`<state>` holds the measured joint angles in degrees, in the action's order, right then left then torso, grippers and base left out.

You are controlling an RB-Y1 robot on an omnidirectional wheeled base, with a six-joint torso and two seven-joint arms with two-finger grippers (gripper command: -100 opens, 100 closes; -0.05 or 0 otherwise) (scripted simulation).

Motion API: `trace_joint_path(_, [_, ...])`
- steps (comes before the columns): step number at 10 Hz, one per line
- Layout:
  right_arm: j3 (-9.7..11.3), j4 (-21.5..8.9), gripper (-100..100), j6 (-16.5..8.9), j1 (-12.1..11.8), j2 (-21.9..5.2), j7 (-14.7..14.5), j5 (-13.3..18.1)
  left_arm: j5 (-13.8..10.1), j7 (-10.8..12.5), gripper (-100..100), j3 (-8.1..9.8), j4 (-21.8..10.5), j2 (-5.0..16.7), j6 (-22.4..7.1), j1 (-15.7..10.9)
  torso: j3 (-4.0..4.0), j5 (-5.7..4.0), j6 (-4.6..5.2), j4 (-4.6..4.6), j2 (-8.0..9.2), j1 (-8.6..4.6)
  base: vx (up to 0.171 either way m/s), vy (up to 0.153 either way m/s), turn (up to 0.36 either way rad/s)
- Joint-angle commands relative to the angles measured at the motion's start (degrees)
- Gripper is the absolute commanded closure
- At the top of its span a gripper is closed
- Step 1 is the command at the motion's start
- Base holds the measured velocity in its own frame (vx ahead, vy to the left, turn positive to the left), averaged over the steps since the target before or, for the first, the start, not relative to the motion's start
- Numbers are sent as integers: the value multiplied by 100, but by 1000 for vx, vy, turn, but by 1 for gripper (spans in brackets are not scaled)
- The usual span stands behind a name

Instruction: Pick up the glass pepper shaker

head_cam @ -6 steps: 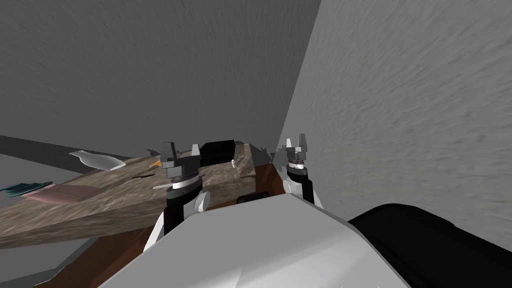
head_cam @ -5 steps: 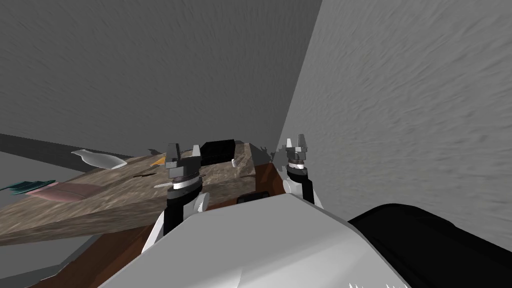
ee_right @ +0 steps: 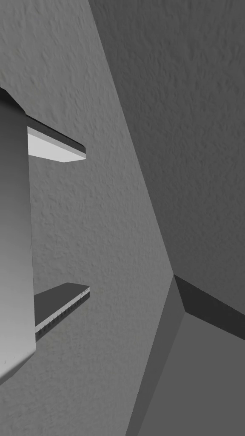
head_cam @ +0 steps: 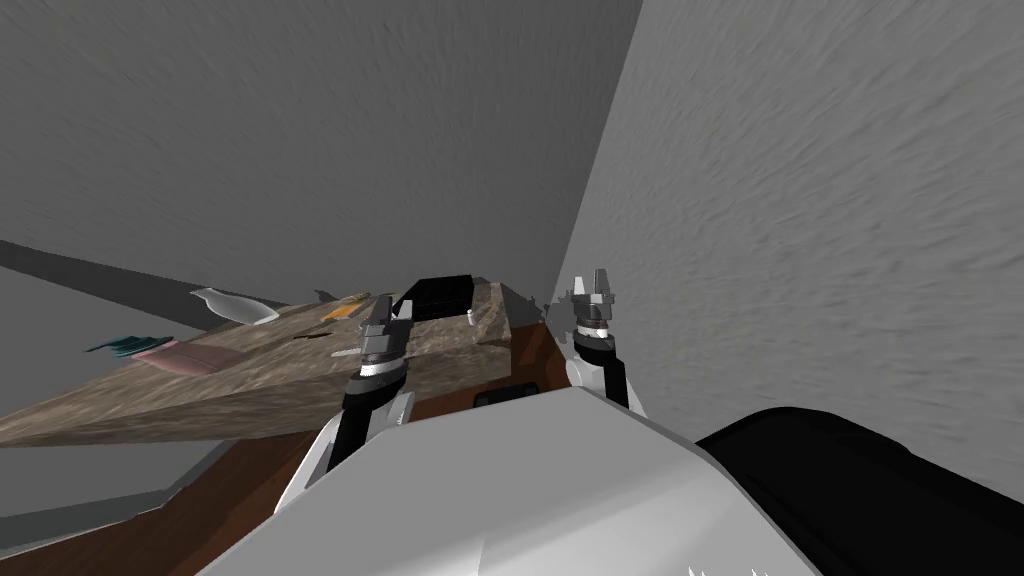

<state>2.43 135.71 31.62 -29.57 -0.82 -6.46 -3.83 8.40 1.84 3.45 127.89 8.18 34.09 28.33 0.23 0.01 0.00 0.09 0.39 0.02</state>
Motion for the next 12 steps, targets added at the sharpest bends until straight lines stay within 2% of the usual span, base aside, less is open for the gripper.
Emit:
trace_joint_path(1, [0,0,0,0,0,0,0,0,76,-56,-100,43,-234,177,-50,38,0,0,0,0,0,0,-88,14,42])
trace_joint_path(10, [0,0,0,0,0,0,0,0,608,-478,-100,270,-1776,1017,-252,281,-5,1,1,-1,-9,5,-80,31,41])
trace_joint_path(11, [0,0,0,0,0,0,0,0,608,-478,-100,270,-1777,1017,-252,281,-6,1,0,-2,-12,4,-33,9,3])
trace_joint_path(12, [0,0,0,0,-1,0,0,0,682,-552,-100,284,-1955,1095,-279,278,-12,0,2,-4,-23,1,-23,1,-6])
